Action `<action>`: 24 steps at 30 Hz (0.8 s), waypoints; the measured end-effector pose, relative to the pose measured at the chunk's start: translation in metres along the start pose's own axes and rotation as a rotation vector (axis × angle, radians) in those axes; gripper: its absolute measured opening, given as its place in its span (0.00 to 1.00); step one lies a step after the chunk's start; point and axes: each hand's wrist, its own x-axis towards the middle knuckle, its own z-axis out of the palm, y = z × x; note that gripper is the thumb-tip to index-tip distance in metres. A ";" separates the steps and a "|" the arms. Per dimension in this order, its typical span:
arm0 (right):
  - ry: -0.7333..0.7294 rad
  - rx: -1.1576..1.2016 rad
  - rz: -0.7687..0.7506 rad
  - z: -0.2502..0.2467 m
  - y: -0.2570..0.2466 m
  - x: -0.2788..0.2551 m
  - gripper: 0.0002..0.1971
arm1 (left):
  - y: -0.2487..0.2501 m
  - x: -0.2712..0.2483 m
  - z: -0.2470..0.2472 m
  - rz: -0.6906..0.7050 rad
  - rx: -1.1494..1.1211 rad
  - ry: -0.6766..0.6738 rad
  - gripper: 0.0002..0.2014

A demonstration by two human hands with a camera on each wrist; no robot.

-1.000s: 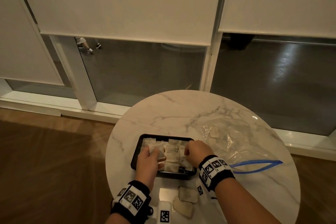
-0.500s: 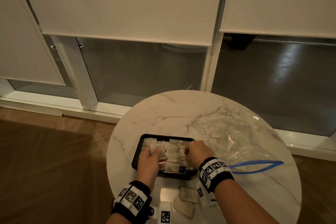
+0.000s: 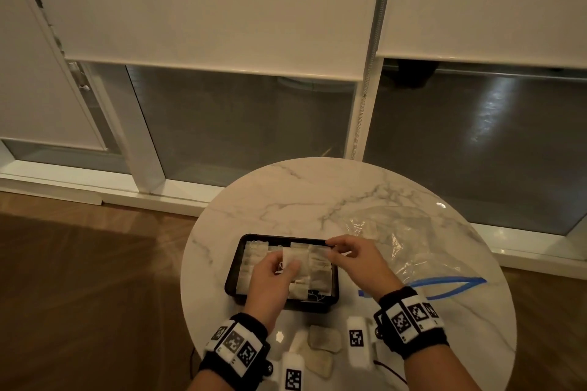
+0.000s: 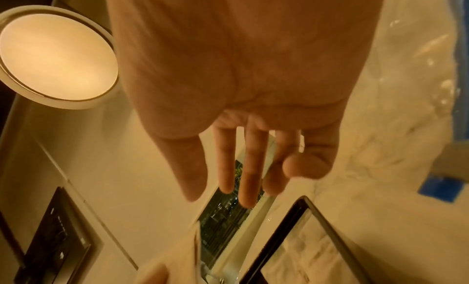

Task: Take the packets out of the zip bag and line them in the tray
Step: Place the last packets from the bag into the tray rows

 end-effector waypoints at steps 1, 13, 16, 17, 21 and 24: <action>-0.074 0.022 0.000 0.002 0.001 -0.002 0.09 | -0.001 0.000 0.003 0.007 0.009 -0.001 0.08; -0.113 -0.299 0.073 0.012 0.004 0.005 0.05 | -0.008 0.012 -0.003 0.071 0.221 0.158 0.06; -0.127 -0.550 0.098 0.012 0.005 0.009 0.05 | -0.011 0.019 -0.017 0.123 0.506 0.126 0.06; -0.141 -0.590 0.110 0.013 0.004 0.010 0.06 | -0.012 0.018 -0.019 0.144 0.608 0.089 0.06; -0.204 -0.780 0.136 0.020 -0.008 0.013 0.10 | -0.023 0.014 -0.017 0.295 1.159 -0.061 0.17; -0.215 -0.874 0.135 0.023 -0.012 0.017 0.10 | -0.032 0.013 -0.010 0.305 1.302 -0.172 0.24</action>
